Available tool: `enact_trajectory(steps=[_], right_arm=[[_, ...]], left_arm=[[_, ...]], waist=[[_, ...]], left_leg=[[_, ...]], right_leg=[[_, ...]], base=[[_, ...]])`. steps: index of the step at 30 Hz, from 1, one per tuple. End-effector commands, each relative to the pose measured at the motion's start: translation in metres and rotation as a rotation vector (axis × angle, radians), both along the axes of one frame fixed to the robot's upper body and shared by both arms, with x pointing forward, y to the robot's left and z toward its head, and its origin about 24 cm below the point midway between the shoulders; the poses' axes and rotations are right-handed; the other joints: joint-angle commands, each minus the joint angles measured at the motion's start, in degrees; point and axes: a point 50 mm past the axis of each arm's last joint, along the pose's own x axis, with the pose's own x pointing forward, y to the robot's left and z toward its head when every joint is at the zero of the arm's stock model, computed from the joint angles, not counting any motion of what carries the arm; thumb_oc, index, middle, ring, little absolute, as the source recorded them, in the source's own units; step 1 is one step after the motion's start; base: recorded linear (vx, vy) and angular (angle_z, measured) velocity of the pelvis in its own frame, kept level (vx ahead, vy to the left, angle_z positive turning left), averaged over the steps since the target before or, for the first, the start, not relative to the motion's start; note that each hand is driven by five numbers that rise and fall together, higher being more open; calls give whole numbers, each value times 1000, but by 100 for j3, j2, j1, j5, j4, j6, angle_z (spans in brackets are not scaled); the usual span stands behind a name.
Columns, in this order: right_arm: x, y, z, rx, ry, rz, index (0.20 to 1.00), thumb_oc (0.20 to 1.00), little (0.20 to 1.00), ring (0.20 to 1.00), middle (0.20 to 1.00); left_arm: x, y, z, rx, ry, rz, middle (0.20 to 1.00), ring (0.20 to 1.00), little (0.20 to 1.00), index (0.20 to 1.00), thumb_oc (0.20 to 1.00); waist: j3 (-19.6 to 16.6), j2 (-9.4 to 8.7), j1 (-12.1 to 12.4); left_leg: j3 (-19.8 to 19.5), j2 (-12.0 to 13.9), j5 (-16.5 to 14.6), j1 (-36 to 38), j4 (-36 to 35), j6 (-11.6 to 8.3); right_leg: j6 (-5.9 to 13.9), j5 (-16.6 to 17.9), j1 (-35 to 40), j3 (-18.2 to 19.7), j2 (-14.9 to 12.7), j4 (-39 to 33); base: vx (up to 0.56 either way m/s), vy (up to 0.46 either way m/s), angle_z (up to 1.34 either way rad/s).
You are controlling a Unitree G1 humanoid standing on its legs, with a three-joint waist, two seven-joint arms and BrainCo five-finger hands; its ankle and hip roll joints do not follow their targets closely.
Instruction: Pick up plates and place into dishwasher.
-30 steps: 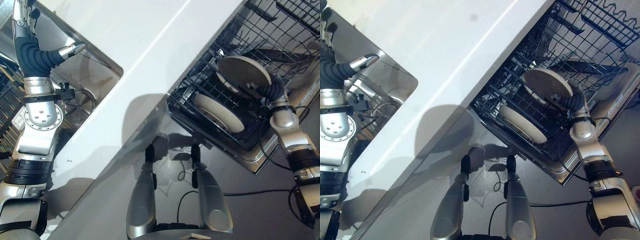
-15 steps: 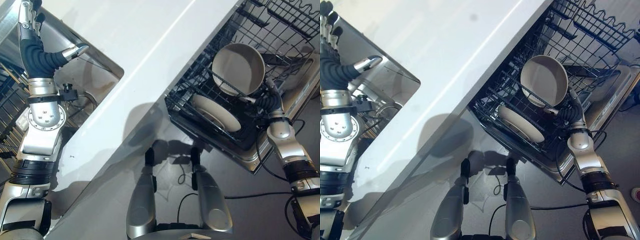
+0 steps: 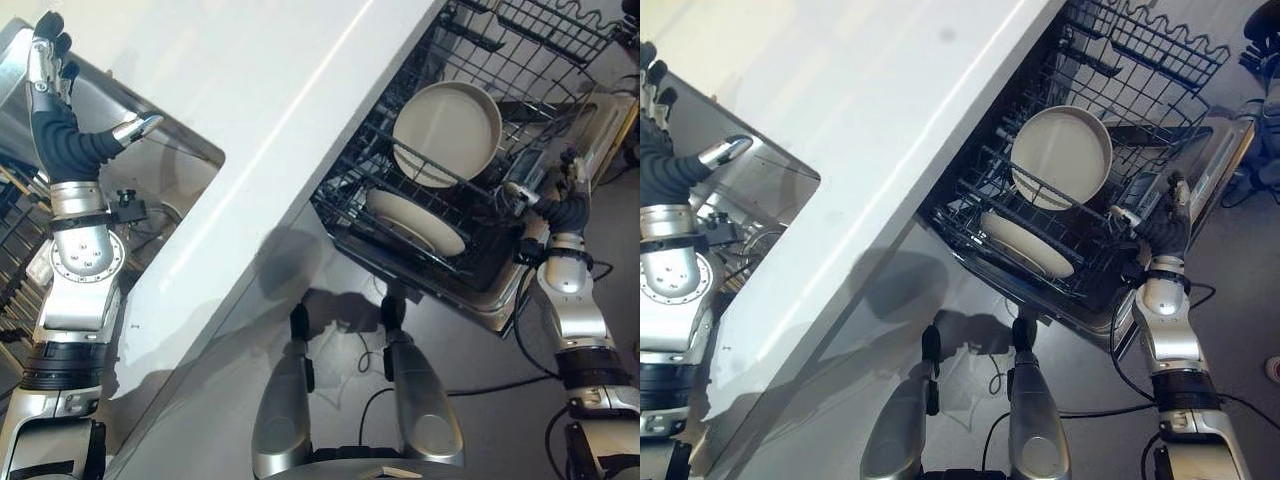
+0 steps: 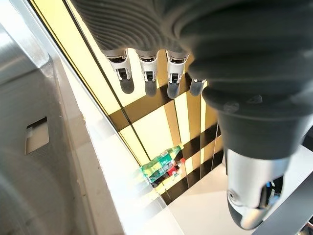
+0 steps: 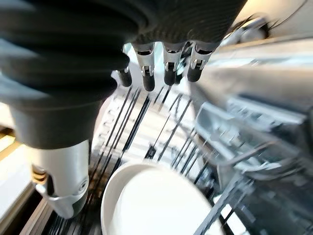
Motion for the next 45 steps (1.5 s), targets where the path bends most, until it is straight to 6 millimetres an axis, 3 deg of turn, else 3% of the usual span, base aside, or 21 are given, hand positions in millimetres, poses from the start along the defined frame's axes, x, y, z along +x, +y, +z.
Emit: enact_trajectory(steps=[1, 9, 15, 23, 28, 34, 42, 45], right_arm=[[-14, -2, 23, 8, -170, -4, 1000, 1000, 1000, 1000, 1000], [-17, -7, 2, 98, -124, 25, 1000, 1000, 1000, 1000, 1000], [-3, -1, 10, 180, -202, 76, 1000, 1000, 1000, 1000, 1000], [6, -2, 2, 375, -296, 73, 1000, 1000, 1000, 1000, 1000], [20, 17, 12, 356, -294, 139, 1000, 1000, 1000, 1000, 1000], [24, 26, 24, 303, -324, 180, 1000, 1000, 1000, 1000, 1000], [26, 34, 45, 235, -364, 193, 1000, 1000, 1000, 1000, 1000], [21, 35, 51, 183, -382, 73, 1000, 1000, 1000, 1000, 1000]], left_arm=[[-7, -12, -9, -86, -82, -48, 1000, 1000, 1000, 1000, 1000], [-8, -25, -31, -147, -38, -75, 1000, 1000, 1000, 1000, 1000], [-1, -33, -29, -186, -45, -77, 1000, 1000, 1000, 1000, 1000], [4, -40, -18, -188, -71, -90, 1000, 1000, 1000, 1000, 1000], [5, -44, -16, -207, -81, -89, 1000, 1000, 1000, 1000, 1000], [2, -49, -22, -227, -77, -101, 1000, 1000, 1000, 1000, 1000], [-1, -51, -31, -267, -55, -120, 1000, 1000, 1000, 1000, 1000], [-2, -50, -33, -267, -44, -120, 1000, 1000, 1000, 1000, 1000]], waist=[[-463, 2, -250], [-397, 219, -305], [-222, 379, -263], [-12, 520, -136], [96, 678, -84], [146, 782, -9], [145, 810, 81], [106, 769, 118]], left_leg=[[6, -42, -198, -254, 592, 188], [7, -239, -371, -334, 1039, 242], [-26, -401, -424, -523, 1205, 258], [-27, -571, -469, -904, 1445, 326], [-11, -728, -510, -1042, 1548, 374], [59, -914, -592, -1112, 1672, 450], [173, -1077, -703, -1157, 1822, 511], [205, -1094, -719, -1133, 1806, 525]], right_leg=[[-8, 46, 165, -233, -210, -219], [-14, -31, 114, 5, -365, 18], [33, -7, -46, 106, -511, 88], [83, -29, -351, 27, -737, 322], [122, -67, -564, 52, -891, 533], [193, -86, -686, 91, -1102, 707], [217, -34, -729, 138, -1316, 798], [218, 35, -678, 128, -1377, 748]], base=[[-30, 193, -22], [13, 170, -12], [-24, 157, -7], [-21, 93, 9], [16, 180, 11], [51, 189, 0], [66, 172, 0], [61, 87, 3]])
